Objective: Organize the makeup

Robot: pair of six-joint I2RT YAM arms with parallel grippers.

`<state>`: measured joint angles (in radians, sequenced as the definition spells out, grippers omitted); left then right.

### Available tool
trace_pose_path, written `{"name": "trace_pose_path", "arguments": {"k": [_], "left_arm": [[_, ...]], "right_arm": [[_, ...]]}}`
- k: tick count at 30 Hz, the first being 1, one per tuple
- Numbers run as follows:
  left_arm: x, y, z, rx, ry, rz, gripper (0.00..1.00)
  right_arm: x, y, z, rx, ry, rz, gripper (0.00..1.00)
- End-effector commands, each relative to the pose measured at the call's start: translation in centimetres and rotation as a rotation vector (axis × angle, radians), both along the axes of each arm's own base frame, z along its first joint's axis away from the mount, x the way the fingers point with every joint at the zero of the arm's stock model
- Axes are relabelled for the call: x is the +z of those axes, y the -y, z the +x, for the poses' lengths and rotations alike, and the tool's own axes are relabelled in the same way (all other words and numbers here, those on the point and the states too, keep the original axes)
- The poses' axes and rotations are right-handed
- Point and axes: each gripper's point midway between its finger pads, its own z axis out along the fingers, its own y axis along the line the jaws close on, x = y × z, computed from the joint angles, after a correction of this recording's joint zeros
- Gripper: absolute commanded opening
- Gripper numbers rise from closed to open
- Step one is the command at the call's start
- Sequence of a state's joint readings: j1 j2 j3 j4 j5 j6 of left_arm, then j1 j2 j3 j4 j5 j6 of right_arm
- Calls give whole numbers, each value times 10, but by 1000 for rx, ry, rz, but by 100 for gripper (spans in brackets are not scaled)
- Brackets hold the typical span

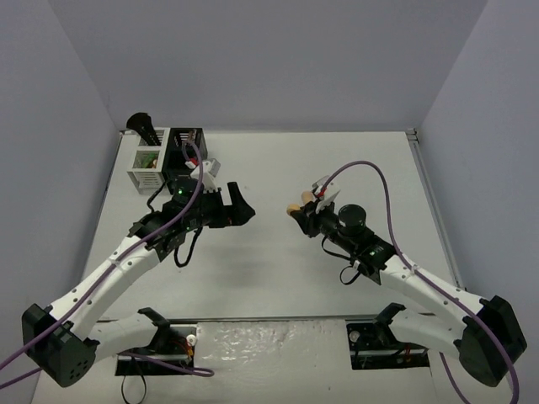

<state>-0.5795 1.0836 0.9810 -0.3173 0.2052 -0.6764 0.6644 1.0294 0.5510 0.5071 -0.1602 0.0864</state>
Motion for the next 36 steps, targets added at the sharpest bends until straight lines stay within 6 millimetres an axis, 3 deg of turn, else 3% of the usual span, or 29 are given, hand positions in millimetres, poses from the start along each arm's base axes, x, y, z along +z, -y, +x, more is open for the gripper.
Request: {"name": "trace_pose_path", "arguments": {"k": [1, 9, 13, 21, 23, 26, 30, 33, 36], "left_arm": [[61, 41, 1, -89, 117, -140, 89], [63, 74, -2, -170, 83, -238, 85], [49, 81, -3, -200, 30, -207, 84], [38, 92, -10, -254, -12, -210, 73], [38, 94, -10, -259, -15, -214, 66], [38, 97, -10, -264, -16, -227, 46], [38, 104, -12, -279, -28, -263, 28], [36, 107, -11, -283, -38, -276, 9], [37, 106, -12, -279, -41, -281, 0]], "right_arm": [[45, -36, -20, 237, 217, 0, 1], [58, -54, -30, 321, 285, -13, 5], [61, -59, -35, 342, 310, -4, 5], [62, -60, -32, 327, 330, -15, 5], [61, -60, -31, 323, 330, -16, 6], [60, -59, -30, 313, 331, -16, 10], [62, -57, -28, 295, 345, -11, 16], [64, -56, -27, 286, 347, -9, 18], [64, -57, -27, 284, 347, -8, 31]]}}
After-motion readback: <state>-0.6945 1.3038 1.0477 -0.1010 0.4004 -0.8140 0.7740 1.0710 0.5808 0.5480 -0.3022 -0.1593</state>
